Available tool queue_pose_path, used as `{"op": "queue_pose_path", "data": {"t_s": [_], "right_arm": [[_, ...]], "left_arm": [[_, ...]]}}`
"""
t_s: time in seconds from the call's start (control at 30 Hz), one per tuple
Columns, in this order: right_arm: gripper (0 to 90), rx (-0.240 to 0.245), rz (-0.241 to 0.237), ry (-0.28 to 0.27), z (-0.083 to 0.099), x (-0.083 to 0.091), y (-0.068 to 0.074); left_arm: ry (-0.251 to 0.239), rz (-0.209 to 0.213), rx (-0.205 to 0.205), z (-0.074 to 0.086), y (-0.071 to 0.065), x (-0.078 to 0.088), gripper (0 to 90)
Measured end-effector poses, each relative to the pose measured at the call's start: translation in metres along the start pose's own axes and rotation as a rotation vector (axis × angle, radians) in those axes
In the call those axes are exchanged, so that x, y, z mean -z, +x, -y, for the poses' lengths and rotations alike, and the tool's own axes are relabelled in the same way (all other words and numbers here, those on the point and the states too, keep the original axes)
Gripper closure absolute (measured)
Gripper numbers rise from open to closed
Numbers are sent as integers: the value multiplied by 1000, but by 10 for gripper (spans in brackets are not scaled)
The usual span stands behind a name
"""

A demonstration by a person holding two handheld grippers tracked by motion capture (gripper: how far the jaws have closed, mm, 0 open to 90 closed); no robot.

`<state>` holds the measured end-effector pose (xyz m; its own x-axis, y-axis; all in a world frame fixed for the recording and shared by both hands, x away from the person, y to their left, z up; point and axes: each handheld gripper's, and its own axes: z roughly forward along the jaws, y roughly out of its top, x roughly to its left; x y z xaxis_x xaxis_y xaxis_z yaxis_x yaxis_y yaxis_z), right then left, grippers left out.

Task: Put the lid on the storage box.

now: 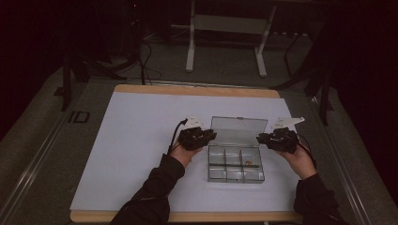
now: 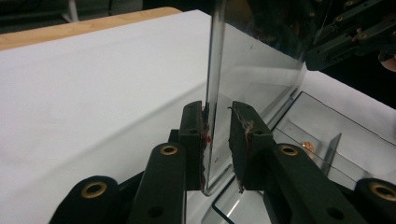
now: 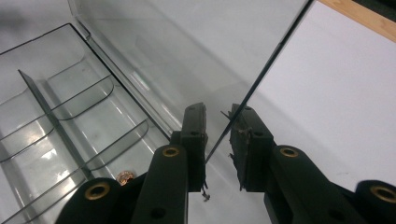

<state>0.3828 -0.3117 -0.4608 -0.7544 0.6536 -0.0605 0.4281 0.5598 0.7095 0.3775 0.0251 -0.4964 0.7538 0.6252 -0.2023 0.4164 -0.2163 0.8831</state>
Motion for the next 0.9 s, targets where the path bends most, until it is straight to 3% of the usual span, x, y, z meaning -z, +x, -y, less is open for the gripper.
{"op": "queue_pose_path", "data": {"t_s": [0.33, 0.5, 0.9], "right_arm": [[785, 40, 4, 7, 3, 8, 7], [791, 45, 5, 4, 4, 11, 10], [797, 78, 10, -9, 9, 22, 18]], "left_arm": [[23, -6, -48, 2, -9, 8, 755], [41, -23, -49, 4, -11, 11, 757], [66, -16, -73, 10, -15, 17, 774]]}}
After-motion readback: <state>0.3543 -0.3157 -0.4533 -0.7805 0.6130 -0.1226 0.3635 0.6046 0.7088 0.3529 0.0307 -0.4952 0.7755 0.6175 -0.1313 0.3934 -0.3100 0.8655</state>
